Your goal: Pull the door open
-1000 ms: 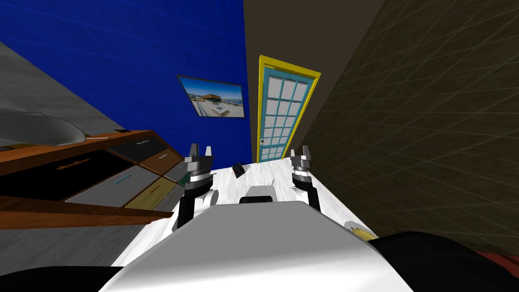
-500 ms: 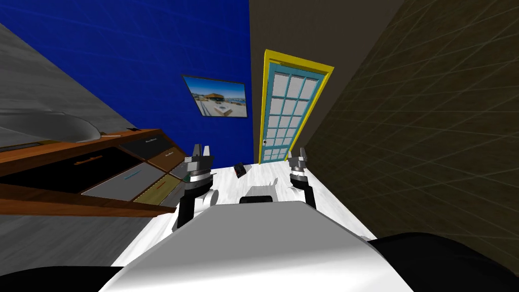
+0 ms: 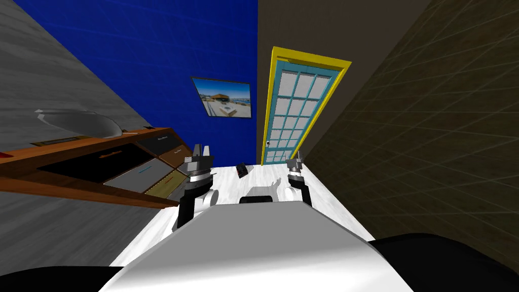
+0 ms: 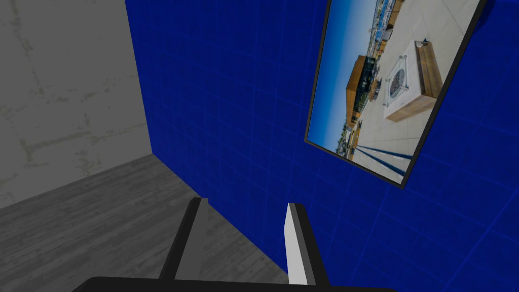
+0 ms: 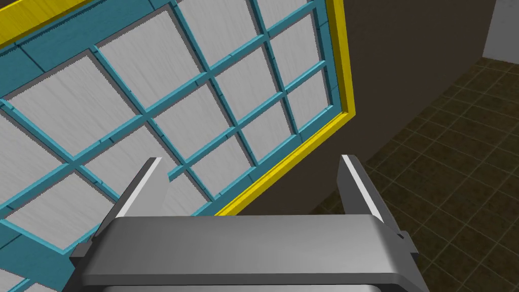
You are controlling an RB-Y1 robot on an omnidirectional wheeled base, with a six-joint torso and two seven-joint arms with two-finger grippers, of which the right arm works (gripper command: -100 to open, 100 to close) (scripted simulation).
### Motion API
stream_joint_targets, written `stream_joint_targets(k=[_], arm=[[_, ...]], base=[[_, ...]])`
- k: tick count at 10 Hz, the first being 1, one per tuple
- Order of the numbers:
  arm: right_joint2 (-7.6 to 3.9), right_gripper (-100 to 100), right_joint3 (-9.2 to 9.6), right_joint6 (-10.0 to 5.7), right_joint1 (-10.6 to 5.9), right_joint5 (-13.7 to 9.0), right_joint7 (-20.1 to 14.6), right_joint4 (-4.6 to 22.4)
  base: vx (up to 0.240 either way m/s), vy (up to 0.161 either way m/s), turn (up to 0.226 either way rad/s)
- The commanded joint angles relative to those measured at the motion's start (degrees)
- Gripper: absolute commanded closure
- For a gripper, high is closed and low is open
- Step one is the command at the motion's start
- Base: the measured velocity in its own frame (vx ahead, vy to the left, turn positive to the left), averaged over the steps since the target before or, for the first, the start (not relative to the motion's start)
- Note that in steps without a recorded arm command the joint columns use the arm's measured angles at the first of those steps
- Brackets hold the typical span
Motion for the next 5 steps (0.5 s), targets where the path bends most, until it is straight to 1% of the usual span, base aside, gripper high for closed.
stream_joint_targets(k=[1, 3, 4, 5], arm=[[-0.57, -100, 0.18, -1.26, -0.82, -1.6, -2.3, 2.9], [-1.23, -100, 0.40, -2.49, -1.76, -3.6, -5.0, 6.4], [-1.58, -100, 0.52, -3.17, -2.28, -4.7, -6.5, 8.2], [-1.93, -100, 0.65, -3.85, -2.80, -5.8, -7.9, 9.7]], base=[[0.087, -0.037, 0.169], [0.098, -0.035, 0.182], [0.077, -0.026, 0.236], [0.083, -0.029, 0.086]])
